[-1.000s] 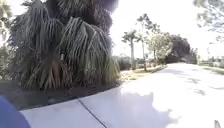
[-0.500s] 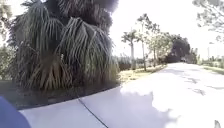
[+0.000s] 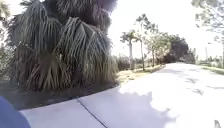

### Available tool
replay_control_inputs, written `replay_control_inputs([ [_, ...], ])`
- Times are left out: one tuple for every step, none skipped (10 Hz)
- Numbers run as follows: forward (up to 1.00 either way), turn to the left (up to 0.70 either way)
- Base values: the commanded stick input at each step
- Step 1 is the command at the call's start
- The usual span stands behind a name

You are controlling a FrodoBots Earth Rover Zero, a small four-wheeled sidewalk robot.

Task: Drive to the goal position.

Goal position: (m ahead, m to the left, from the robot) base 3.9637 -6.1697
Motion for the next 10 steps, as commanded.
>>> replay_control_inputs([
  [0.00, -0.70],
  [0.00, -0.70],
  [0.00, -0.70],
  [0.00, -0.70],
  [0.00, -0.70],
  [0.00, -0.70],
  [0.00, -0.70],
  [0.00, -0.70],
  [0.00, -0.70],
  [0.00, -0.70],
])
